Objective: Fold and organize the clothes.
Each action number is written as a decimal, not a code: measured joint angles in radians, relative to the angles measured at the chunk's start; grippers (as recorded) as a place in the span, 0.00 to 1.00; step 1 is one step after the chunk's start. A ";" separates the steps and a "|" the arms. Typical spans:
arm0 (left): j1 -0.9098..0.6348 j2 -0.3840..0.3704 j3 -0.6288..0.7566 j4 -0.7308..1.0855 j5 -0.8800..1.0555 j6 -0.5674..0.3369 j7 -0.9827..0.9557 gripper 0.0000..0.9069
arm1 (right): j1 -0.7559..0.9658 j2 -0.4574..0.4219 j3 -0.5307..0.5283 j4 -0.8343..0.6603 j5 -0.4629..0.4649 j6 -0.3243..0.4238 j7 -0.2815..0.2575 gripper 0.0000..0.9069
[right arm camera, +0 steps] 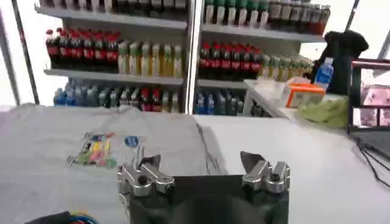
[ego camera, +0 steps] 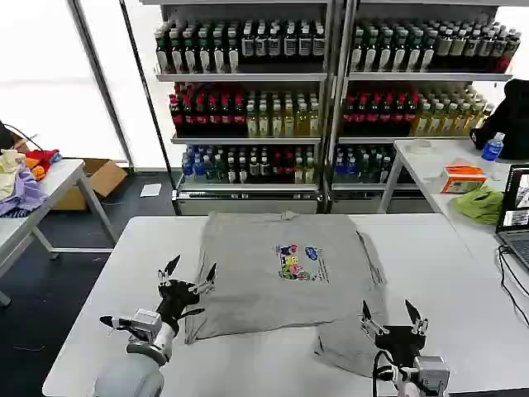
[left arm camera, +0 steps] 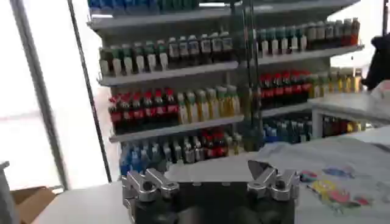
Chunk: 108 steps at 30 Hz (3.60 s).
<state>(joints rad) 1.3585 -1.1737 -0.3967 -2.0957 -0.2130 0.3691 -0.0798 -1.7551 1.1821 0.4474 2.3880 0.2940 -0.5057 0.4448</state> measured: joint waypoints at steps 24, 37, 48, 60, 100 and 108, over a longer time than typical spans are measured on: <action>0.150 0.164 -0.010 0.014 -0.102 0.100 0.007 1.00 | -0.050 0.006 -0.051 -0.071 0.042 -0.017 0.046 1.00; 0.194 0.179 -0.006 -0.017 -0.155 0.134 -0.001 0.54 | -0.032 0.022 -0.068 -0.115 0.053 -0.011 0.026 0.79; 0.218 0.187 0.007 -0.016 -0.159 0.145 -0.003 0.01 | -0.018 0.029 -0.086 -0.163 0.089 0.015 0.018 0.00; 0.232 0.178 0.016 -0.029 -0.164 0.163 0.008 0.01 | -0.021 0.026 -0.086 -0.173 0.082 0.048 0.002 0.00; -0.168 -0.039 0.066 0.231 -0.200 -0.033 0.030 0.00 | 0.515 0.104 -0.036 -0.415 -0.051 0.127 -0.091 0.00; -0.280 -0.047 0.085 0.358 -0.202 -0.038 0.044 0.21 | 0.651 0.105 -0.070 -0.548 -0.039 0.090 -0.105 0.04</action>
<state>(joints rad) 1.0782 -1.2210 -0.3121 -1.7376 -0.4154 0.3314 -0.0358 -1.1042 1.2874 0.3778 1.8398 0.2554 -0.4159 0.3402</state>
